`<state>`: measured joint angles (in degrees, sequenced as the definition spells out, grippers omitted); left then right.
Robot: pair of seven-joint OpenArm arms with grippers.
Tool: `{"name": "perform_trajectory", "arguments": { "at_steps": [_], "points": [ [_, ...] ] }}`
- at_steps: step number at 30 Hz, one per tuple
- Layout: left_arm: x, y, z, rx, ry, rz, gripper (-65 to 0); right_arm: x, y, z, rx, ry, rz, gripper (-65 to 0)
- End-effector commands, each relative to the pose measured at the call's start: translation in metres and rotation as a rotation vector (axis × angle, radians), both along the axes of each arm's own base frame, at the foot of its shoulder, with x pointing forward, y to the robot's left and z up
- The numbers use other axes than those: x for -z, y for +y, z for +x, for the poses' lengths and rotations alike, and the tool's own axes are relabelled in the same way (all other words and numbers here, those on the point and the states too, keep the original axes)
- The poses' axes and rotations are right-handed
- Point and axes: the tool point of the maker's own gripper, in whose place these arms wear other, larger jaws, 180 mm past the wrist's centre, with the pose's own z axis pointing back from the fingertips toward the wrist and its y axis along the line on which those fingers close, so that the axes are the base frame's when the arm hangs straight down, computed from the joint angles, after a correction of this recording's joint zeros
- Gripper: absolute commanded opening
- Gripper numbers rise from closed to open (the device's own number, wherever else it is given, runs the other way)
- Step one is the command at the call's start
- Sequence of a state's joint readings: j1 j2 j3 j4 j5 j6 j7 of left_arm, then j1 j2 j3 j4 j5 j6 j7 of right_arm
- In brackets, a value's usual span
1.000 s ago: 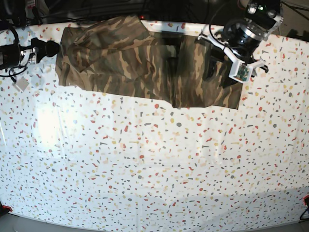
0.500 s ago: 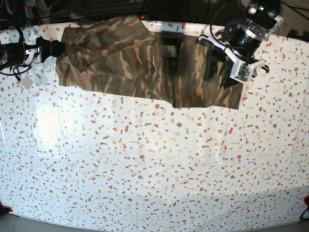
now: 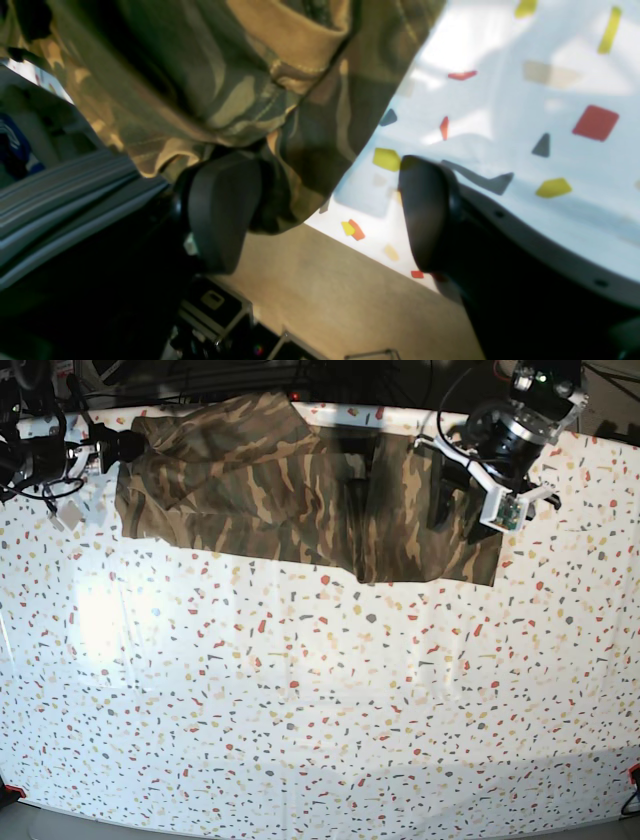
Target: Fold the T-shirt properly
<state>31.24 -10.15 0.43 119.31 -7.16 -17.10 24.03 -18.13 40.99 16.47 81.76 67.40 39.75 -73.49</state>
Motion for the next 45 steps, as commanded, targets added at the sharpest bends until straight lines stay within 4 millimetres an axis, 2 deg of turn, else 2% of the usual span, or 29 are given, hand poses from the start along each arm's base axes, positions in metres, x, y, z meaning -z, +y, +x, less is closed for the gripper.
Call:
{"name": "perform_trajectory", "arguments": {
  "at_steps": [1, 6, 13, 18, 24, 28, 33, 36, 41, 45],
  "points": [
    [-0.011, -0.002, 0.003, 0.006, -0.041, -0.016, -37.7, -0.005, 0.001, 0.009, 0.008, -0.044, 0.009, -18.8],
    [-0.011, -0.002, 0.003, 0.006, -0.042, -0.015, -37.7, -0.005, 0.003, 0.01, 0.011, -0.048, 0.019, -18.8],
    [-0.011, -0.002, 0.003, 0.006, -0.041, -0.015, -37.7, -0.018, -0.016, 0.014, -0.015, -0.045, -0.029, -18.8],
    [-0.011, -0.002, 0.003, 0.006, -0.042, -0.016, -37.7, -0.03, -0.01, 0.021, -0.004, -0.068, 0.036, -18.8],
    [-0.011, -0.002, 0.003, 0.006, -0.042, -0.016, -37.7, -0.03, -0.008, 0.021, 0.0, -0.071, 0.049, -18.8],
    [-0.011, -0.002, 0.003, 0.006, -0.041, -0.016, -37.7, -0.027, -0.003, 0.02, 0.006, -0.069, 0.064, -18.8],
    [-0.011, -0.002, 0.003, 0.006, -0.04, -0.015, -37.7, -0.01, 0.013, 0.012, 0.02, -0.054, 0.081, -18.8],
    [-0.011, -0.002, 0.003, 0.006, -0.041, -0.016, -37.7, -0.002, 0.016, 0.008, 0.019, -0.041, 0.065, -18.8],
    [-0.011, -0.002, 0.003, 0.006, -0.04, -0.015, -37.7, 0.0, 0.021, 0.007, 0.024, -0.04, 0.079, -18.8],
    [-0.01, -0.002, 0.003, 0.006, -0.038, -0.015, -37.7, 0.003, 0.033, 0.007, 0.038, -0.043, 0.116, -18.8]
  ]
}}
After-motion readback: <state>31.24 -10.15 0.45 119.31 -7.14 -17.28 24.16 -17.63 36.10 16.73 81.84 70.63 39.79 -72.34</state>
